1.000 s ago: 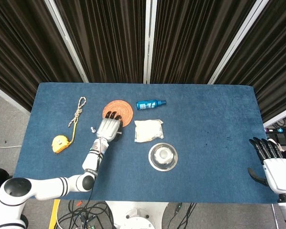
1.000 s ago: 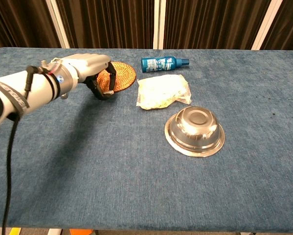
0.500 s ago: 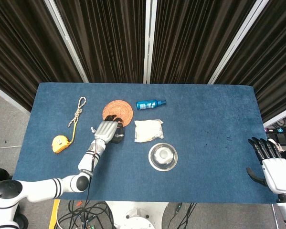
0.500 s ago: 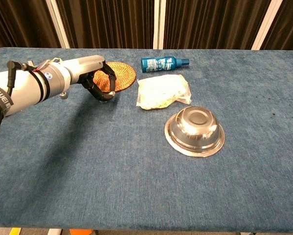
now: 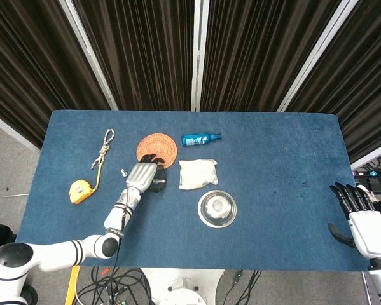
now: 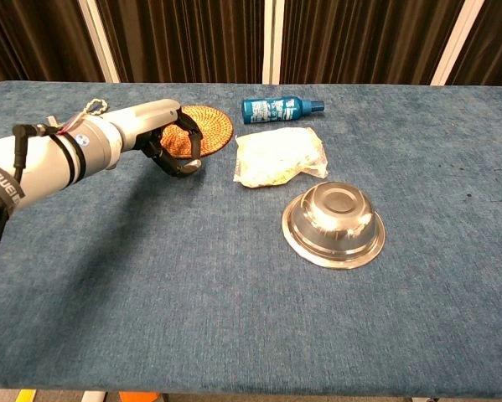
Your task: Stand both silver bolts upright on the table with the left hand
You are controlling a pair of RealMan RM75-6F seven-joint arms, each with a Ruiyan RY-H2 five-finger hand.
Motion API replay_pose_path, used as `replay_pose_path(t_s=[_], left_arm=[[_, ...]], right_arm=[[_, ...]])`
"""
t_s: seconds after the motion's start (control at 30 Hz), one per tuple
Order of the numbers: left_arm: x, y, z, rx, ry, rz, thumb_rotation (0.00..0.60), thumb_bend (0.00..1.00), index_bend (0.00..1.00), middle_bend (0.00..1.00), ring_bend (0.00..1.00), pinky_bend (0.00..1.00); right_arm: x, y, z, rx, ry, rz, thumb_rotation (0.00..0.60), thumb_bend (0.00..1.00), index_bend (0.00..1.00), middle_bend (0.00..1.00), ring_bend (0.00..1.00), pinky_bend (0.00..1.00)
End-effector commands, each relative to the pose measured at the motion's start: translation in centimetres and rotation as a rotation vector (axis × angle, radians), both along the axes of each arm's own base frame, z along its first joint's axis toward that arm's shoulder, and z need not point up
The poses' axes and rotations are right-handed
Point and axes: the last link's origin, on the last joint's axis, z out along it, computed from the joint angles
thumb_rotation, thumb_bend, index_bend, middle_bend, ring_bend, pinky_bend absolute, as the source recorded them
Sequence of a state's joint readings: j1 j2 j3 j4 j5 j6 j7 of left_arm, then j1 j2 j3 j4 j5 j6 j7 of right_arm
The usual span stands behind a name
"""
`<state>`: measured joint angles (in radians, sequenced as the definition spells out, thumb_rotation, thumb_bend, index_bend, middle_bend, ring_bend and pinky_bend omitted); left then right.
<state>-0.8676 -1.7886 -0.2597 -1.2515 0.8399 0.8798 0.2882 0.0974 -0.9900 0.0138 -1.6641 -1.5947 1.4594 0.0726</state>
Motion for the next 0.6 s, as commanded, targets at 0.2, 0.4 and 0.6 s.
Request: replay_pose_path(t_s=[0.2,0.4,0.6], left_arm=[[-0.14,0.03,0.39,0.001,-0.068,0.031,0.6,0.36,0.53,0.18,0.03,0.0],[0.2,-0.07,0.4,-0.007,-0.097,0.033,0.6,0.36,0.53,0.18,0.03,0.0],[0.17,-0.12,0.15,-0.026,-0.121,0.053,0.6,0.36,0.53,0.18,0.03,0.0]], right_arm=[[0.06,-0.01,0.0,-0.002,-0.002,0.004,0.6,0.22,0.0,0.07,0.0,0.0],[0.12,0.02,-0.04,-0.001,-0.003,0.008,0.6,0.22,0.0,0.07,0.0,0.0],[0.08,0.07,0.02,-0.002,-0.003,0.006,0.6,0.22,0.0,0.07,0.0,0.0]])
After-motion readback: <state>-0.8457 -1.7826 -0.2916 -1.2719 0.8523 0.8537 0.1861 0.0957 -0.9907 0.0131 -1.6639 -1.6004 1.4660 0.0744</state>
